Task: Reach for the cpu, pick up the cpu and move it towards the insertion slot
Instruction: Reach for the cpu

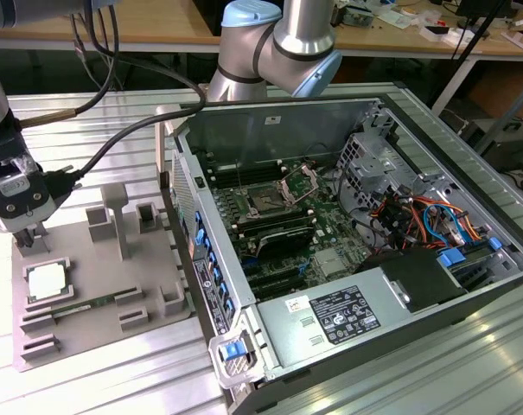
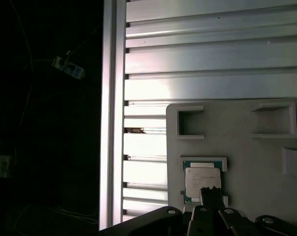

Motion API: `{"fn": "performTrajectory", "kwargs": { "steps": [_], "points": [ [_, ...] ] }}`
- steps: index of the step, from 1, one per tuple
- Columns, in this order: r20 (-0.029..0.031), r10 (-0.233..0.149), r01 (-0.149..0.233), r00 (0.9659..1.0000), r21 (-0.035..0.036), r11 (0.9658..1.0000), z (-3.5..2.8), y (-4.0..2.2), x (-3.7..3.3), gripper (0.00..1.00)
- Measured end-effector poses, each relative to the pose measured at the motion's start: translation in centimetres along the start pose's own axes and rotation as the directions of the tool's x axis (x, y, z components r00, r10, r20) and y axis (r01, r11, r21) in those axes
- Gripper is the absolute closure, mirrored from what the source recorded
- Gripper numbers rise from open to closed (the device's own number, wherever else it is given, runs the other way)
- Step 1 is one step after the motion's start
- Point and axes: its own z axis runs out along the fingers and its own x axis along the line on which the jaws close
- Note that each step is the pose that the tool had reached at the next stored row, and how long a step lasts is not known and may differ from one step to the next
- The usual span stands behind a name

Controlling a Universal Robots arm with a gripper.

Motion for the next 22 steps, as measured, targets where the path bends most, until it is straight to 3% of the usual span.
{"fn": "performTrajectory", "kwargs": {
  "steps": [6,10,22],
  "points": [
    [0.0,0.0,0.0,1.0,0.0,1.0,0.14,-0.01,0.0,0.89],
    [0.0,0.0,0.0,1.0,0.0,1.0,1.03,-0.04,0.0,0.89],
    [-0.0001,0.0,0.0,1.0,0.0,1.0,1.31,-0.05,0.0,0.89]
  ]
}}
